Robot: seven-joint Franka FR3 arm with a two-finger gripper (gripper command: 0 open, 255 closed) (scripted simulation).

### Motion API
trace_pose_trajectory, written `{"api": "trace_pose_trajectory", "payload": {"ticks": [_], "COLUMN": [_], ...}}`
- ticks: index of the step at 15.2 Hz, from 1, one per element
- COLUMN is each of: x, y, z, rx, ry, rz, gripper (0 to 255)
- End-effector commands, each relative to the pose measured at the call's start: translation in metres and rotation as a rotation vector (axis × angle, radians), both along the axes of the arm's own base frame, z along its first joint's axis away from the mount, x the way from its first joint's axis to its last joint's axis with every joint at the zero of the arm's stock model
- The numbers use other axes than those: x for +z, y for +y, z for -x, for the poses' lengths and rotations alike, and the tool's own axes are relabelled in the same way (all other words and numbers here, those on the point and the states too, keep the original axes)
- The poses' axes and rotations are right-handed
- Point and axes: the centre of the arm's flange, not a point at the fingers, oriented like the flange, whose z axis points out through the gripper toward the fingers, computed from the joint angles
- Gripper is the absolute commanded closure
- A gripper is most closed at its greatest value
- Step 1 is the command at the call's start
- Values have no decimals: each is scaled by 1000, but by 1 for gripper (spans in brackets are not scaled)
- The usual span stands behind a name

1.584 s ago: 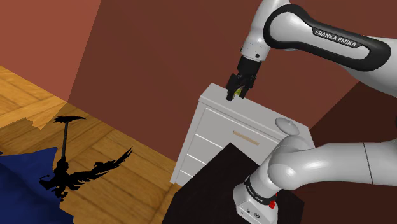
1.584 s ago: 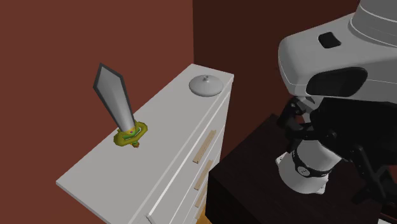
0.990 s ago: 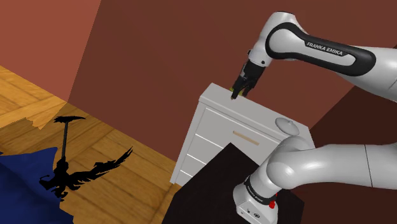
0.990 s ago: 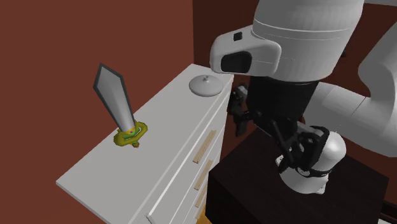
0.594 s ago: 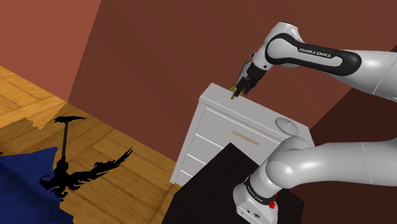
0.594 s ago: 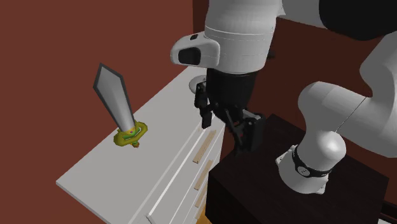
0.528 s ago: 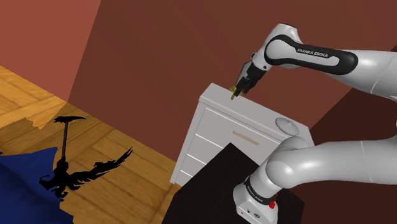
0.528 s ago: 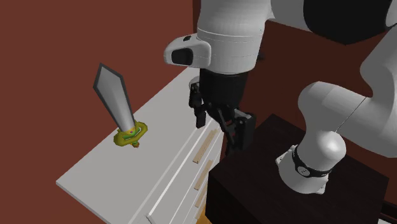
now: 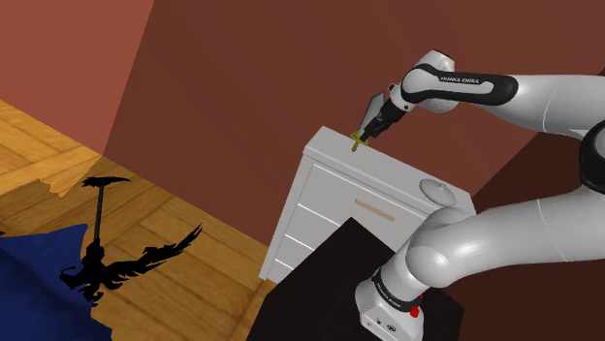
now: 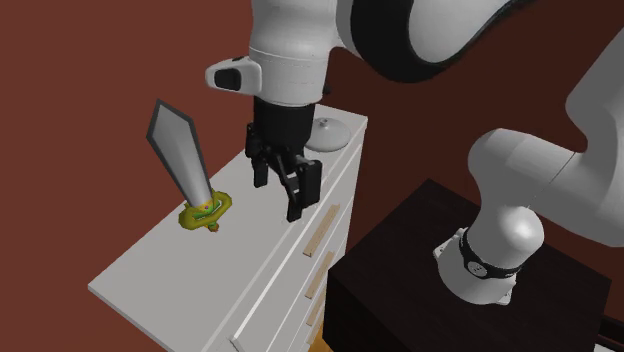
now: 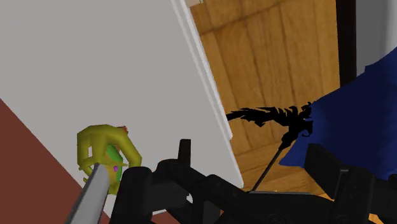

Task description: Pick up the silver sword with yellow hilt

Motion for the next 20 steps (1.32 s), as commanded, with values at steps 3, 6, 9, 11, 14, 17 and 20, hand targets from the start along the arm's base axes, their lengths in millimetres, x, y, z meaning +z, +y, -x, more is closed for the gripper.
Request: {"api": "trace_pose_trajectory", "payload": {"ticks": [3, 6, 9, 11, 14, 17, 20], "x": [-12, -21, -29, -32, -48, -63, -72], "y": [-49, -85, -121, -136, -136, -136, -136], "z": [-6, -13, -21, -24, -24, -24, -24], "rx": [14, 25, 35, 39, 39, 39, 39], "ry": [-67, -115, -164, -184, -184, -184, -184], "rz": [13, 19, 26, 29, 29, 29, 29], "gripper": [0, 0, 0, 0, 0, 0, 0]}}
